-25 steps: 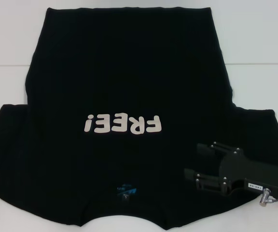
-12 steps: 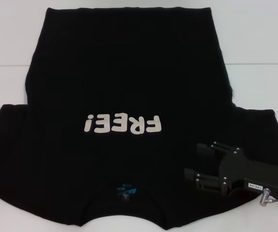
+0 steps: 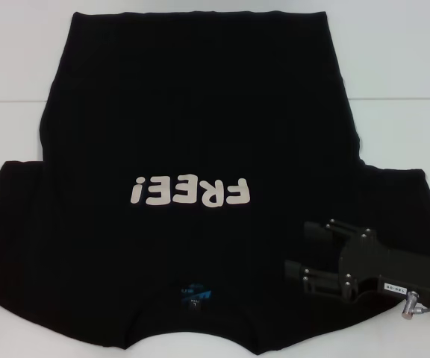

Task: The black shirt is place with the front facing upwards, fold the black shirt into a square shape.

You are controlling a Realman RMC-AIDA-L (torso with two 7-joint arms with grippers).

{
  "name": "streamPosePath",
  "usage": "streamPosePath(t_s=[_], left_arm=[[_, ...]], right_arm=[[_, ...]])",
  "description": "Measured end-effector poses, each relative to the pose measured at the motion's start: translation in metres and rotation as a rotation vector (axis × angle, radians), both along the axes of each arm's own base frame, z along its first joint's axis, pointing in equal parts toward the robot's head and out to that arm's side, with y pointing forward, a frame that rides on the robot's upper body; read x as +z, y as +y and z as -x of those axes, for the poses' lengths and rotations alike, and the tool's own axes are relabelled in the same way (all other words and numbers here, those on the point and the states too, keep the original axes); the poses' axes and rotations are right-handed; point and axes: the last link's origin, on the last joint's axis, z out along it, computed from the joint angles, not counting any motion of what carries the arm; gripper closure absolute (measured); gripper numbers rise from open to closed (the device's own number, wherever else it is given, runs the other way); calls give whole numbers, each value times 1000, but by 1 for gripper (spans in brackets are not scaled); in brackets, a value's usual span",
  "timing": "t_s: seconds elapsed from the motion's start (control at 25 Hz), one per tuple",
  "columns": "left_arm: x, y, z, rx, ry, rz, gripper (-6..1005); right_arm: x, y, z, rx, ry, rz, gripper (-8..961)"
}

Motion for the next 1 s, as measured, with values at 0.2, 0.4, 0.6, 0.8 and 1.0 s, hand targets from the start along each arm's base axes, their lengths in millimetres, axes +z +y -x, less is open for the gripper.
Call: streamPosePath(t_s=[0.2,0.4,0.6,0.8,1.0], left_arm=[[-4,5,-5,-13,-6,9,131],[-9,16,-14,-43,-14,18,135],[-14,23,-21,-67,-5,36,138],[-16,26,-20,-64,20,35,142],[-14,28,-19,-70,48,29,145]], right_arm=[[0,0,0,0,0,0,124],[0,0,0,0,2,-1,124],[0,0,0,0,1,-1,124],[0,0,0,1,3,0,124],[0,0,1,2,4,0,124]])
